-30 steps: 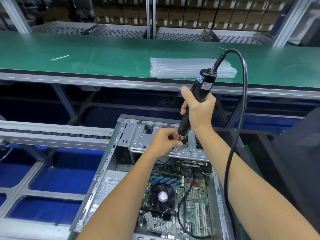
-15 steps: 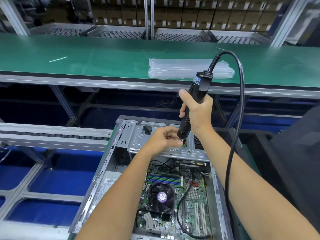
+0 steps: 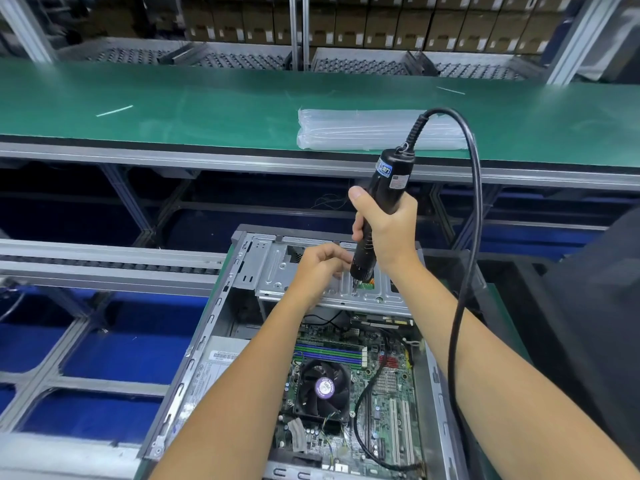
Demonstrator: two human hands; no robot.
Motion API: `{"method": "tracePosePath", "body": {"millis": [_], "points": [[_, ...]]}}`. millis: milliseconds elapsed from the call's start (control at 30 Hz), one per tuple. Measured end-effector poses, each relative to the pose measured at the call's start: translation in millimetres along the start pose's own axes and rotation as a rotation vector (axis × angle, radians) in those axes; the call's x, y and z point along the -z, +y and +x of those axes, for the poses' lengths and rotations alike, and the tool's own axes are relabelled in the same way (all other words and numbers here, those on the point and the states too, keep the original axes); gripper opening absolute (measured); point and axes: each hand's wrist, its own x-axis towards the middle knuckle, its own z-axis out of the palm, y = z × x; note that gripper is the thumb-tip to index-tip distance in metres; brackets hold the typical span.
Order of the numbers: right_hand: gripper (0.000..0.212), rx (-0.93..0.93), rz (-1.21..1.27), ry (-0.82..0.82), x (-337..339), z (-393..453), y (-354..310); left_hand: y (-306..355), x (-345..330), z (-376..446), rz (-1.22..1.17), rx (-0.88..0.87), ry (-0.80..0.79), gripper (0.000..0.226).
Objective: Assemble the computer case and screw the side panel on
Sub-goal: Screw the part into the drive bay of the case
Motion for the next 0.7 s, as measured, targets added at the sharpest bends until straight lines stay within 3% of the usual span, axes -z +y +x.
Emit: {"method": "tracePosePath", "body": {"millis": [500, 700], "points": [[0.036, 0.04, 0.007, -0.098, -1.2, -6.0, 3.7, 0.3, -0.5, -1.1, -0.013, -0.019, -0.033, 0.035], [0.029, 0.042, -0.014, -0.112, -3.0, -7.2, 3.7, 2.1, -1.1, -3.0, -0.015, -0.008, -0.017, 0.035]]}}
